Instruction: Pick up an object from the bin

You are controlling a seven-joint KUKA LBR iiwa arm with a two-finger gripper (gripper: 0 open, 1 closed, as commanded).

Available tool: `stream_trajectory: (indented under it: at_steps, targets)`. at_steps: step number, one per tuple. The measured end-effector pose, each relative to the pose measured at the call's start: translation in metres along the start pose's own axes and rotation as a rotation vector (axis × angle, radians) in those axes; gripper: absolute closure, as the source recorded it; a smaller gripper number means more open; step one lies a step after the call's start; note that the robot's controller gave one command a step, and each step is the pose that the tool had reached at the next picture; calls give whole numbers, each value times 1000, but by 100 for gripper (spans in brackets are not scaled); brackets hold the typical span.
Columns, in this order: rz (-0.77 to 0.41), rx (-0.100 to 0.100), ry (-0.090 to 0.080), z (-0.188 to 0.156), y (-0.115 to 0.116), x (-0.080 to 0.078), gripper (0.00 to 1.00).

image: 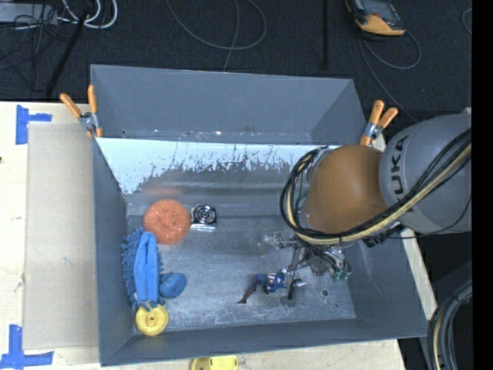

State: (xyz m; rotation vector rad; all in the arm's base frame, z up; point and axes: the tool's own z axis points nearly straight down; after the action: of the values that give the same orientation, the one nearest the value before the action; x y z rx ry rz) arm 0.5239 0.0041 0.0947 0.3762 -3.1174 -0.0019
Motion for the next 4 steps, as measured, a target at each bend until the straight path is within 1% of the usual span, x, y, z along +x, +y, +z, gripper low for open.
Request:
stream_trajectory:
  at_steps: [1, 2, 3, 4]
  targets:
    - [-32, 0, 0, 26, 19, 21, 100]
    - [-31, 0, 0, 26, 19, 21, 100]
    - [-41, 0, 2, 16, 38, 26, 100]
    - [-45, 0, 4, -25, 38, 27, 100]
